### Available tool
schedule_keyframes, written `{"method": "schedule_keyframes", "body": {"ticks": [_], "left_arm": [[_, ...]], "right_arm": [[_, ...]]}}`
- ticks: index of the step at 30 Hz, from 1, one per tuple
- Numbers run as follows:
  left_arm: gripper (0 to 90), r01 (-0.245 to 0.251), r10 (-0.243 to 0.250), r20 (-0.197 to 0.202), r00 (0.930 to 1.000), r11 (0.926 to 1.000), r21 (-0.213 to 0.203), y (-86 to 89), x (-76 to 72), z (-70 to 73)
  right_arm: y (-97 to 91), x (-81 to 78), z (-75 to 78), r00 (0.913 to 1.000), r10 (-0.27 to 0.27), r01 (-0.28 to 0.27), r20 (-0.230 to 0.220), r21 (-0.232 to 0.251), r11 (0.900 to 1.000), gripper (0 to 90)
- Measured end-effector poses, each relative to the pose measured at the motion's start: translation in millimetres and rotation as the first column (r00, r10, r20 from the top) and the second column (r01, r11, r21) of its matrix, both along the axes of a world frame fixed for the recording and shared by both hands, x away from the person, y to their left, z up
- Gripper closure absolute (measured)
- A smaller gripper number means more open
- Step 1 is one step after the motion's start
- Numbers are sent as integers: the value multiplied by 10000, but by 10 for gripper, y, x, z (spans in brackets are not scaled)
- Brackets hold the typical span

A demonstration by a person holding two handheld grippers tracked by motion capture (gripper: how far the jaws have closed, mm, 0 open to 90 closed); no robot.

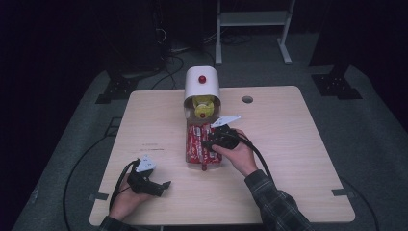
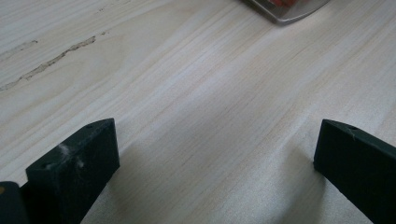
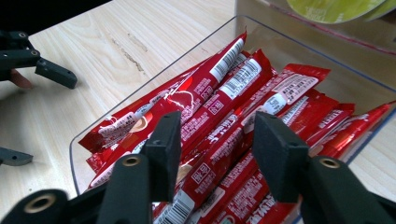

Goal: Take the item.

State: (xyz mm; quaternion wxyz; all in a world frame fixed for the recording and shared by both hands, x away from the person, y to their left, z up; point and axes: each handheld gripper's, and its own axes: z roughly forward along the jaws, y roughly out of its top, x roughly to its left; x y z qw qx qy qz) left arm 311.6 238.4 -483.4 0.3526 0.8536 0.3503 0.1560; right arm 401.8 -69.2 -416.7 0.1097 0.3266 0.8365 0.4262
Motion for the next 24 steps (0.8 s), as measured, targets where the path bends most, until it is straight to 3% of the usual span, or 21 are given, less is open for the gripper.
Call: {"method": "schedule_keyframes", "body": {"ticks": [11, 24], "left_arm": [[0, 13, -13, -18, 10000, 10000, 7, 0, 0, 0], [0, 18, -18, 6, 10000, 10000, 9, 0, 3, 0]], "right_arm": [[72, -32, -65, 9984, -371, 394, 437, -514, 9979, 616], [60, -30, -52, 9984, -559, 557, -70, -214, 9982, 800]]}}
